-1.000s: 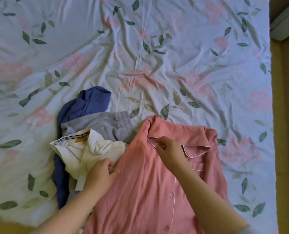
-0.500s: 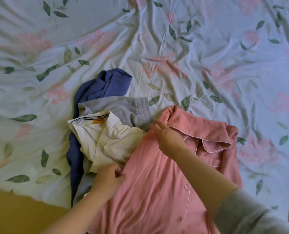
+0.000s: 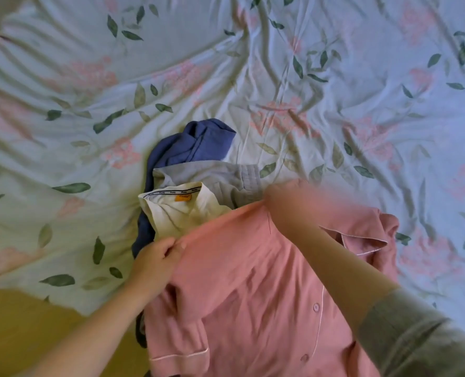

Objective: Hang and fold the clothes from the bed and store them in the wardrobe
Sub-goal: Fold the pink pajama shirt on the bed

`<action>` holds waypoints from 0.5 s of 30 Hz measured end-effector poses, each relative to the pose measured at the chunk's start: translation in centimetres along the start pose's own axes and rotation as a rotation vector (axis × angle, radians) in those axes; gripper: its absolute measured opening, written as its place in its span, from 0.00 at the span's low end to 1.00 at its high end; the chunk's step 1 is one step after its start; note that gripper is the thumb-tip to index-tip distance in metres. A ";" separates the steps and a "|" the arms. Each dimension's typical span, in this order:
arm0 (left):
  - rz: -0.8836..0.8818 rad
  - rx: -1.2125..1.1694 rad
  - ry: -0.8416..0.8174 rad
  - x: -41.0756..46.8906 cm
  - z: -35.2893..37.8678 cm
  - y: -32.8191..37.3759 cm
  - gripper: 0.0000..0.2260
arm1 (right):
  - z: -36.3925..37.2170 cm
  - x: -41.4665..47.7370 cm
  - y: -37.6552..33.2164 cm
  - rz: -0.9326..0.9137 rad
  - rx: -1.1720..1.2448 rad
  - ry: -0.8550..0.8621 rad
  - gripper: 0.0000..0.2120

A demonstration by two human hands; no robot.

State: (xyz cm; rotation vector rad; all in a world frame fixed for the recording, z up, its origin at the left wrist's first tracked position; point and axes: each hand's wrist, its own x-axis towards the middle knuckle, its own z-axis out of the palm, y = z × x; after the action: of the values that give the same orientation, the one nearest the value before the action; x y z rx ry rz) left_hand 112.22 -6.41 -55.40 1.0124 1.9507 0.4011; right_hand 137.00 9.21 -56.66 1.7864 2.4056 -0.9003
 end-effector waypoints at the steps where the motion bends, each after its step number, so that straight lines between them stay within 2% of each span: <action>1: 0.041 0.036 0.033 0.9 -1.4 0.5 0.17 | -0.1 0.6 -0.6 0.022 0.015 0.006 0.06; 5: 0.215 0.220 0.151 4.5 -5.8 2.5 0.11 | -0.1 3.4 -2.7 0.127 0.014 0.024 0.07; 8: 0.289 0.316 0.225 7.7 -7.7 4.0 0.11 | 0.2 5.5 -3.6 0.219 0.063 0.043 0.05; 15: 0.372 0.514 0.221 14.8 -9.1 6.1 0.12 | 1.6 8.4 -3.8 0.379 0.160 0.097 0.08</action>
State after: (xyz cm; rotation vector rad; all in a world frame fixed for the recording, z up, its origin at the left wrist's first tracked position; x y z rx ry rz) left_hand 103.57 9.89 -54.76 1.7389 2.1142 0.2199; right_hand 130.23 15.15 -59.21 2.2854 1.9815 -0.9989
